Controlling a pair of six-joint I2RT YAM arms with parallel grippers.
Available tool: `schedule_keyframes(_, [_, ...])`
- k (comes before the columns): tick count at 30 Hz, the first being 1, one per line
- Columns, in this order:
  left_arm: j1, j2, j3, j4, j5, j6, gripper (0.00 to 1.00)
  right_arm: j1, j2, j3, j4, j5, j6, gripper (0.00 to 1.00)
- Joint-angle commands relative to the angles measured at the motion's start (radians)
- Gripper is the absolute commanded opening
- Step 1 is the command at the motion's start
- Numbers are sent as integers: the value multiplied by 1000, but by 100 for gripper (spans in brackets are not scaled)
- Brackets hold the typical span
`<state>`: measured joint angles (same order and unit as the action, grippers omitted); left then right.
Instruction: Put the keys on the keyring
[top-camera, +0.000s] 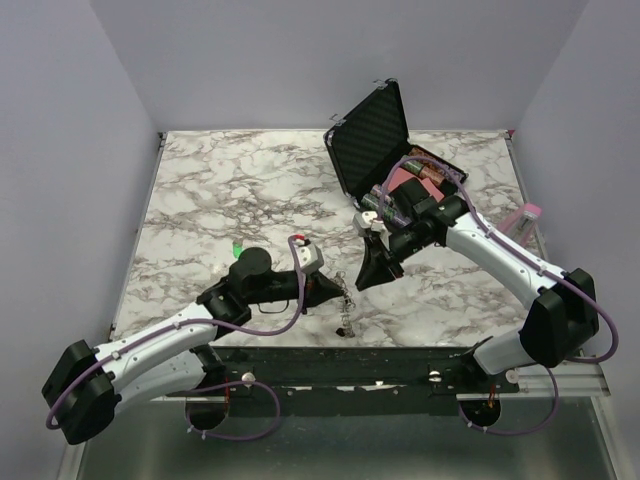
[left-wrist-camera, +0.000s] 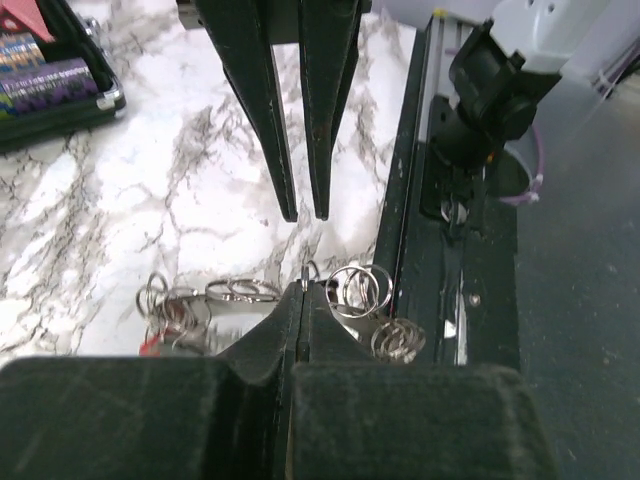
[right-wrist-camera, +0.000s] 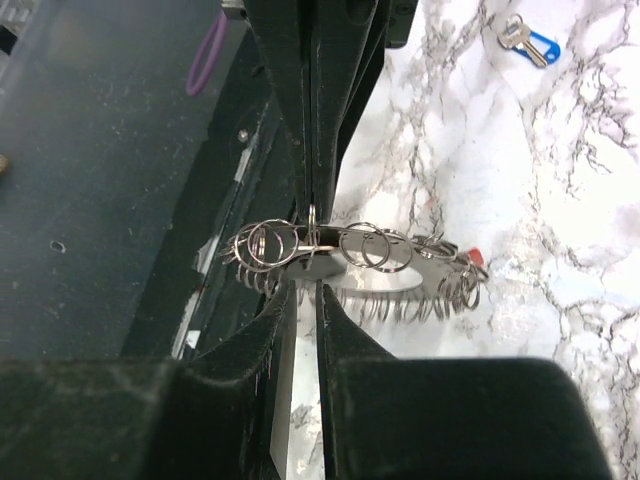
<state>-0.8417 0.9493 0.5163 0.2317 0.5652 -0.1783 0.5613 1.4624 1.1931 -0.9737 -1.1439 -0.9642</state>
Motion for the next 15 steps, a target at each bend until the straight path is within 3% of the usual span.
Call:
schedule_keyframes(1, [-3,-52,-91,352,-76,-122,0,2,13,2,12,-106,16,21])
schedule_keyframes(8, [-3,-44,-128,425,-74,-147,0,2,16,-18,64,-157,70,28])
schedule_keyframes(15, [-3,-46,-134,452,-71,-156,0,2,21,-33,115,-162,117,29])
